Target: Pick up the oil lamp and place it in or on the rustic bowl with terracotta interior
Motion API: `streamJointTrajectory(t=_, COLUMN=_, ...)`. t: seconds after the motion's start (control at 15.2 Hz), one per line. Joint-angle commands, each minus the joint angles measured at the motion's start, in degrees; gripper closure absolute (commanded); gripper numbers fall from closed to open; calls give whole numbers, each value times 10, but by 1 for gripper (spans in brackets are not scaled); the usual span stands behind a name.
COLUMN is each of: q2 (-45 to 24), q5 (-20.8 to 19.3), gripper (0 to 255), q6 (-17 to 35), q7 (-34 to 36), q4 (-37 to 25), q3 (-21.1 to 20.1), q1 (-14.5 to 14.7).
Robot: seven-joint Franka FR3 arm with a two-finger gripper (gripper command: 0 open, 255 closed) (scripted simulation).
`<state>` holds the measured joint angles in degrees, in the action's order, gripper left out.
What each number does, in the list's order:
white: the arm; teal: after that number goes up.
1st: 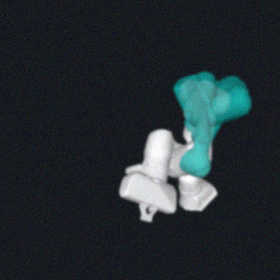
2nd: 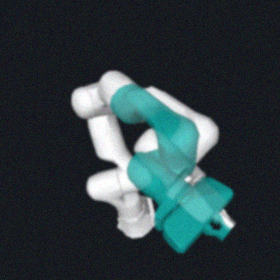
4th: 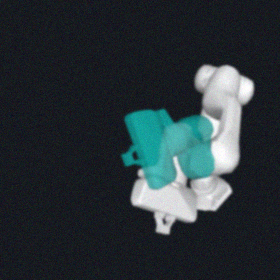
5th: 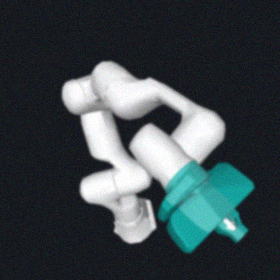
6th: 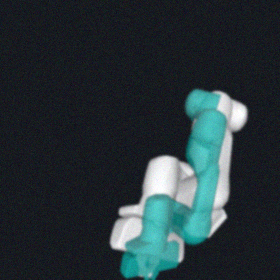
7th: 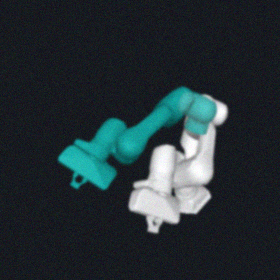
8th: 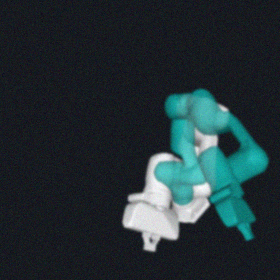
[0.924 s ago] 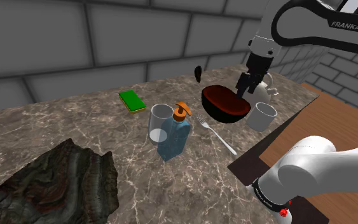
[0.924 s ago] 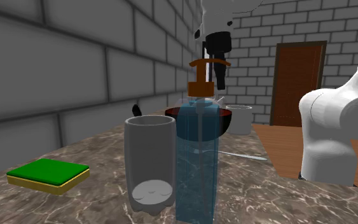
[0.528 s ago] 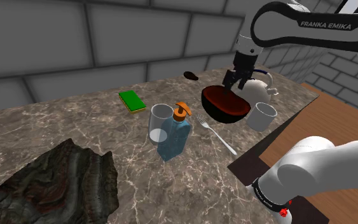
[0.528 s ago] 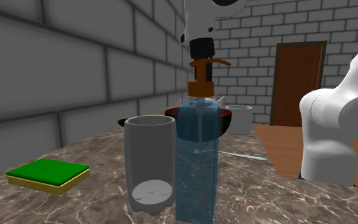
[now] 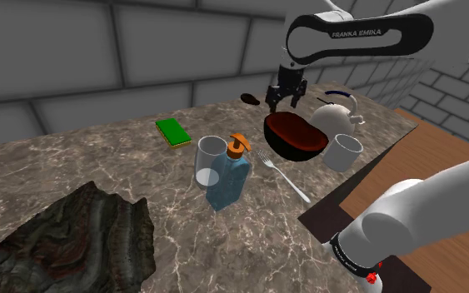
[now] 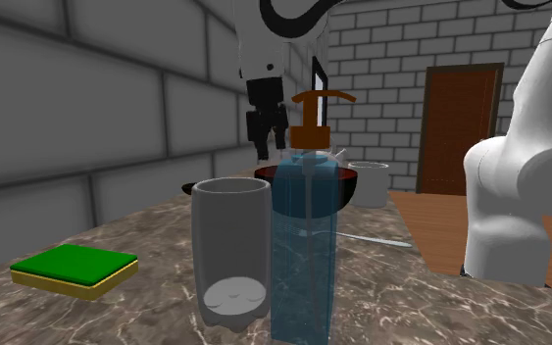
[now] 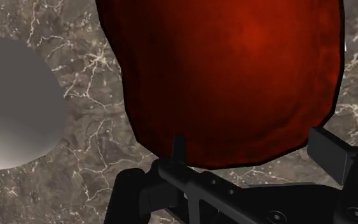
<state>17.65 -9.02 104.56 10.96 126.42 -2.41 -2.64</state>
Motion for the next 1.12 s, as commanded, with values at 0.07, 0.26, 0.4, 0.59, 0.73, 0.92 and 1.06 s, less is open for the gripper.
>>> streamJointTrajectory(t=0.07, q2=-71, q5=-27, gripper=0, q6=18, q7=42, q4=-52, q3=-9, q1=-8)
streamJointTrajectory(t=0.26, q2=-138, q5=-57, gripper=0, q6=23, q7=81, q4=-113, q3=-14, q1=-13)
streamJointTrajectory(t=0.4, q2=-183, q5=-77, gripper=0, q6=21, q7=106, q4=-157, q3=-15, q1=-15)
streamJointTrajectory(t=0.59, q2=-252, q5=-106, gripper=0, q6=12, q7=140, q4=-231, q3=-12, q1=-14)
streamJointTrajectory(t=0.73, q2=-298, q5=-123, gripper=0, q6=1, q7=159, q4=-285, q3=-8, q1=-12)
streamJointTrajectory(t=0.92, q2=-370, q5=-147, gripper=0, q6=-21, q7=182, q4=-377, q3=2, q1=-8)
streamJointTrajectory(t=1.06, q2=-414, q5=-158, gripper=0, q6=-37, q7=191, q4=-435, q3=9, q1=-4)
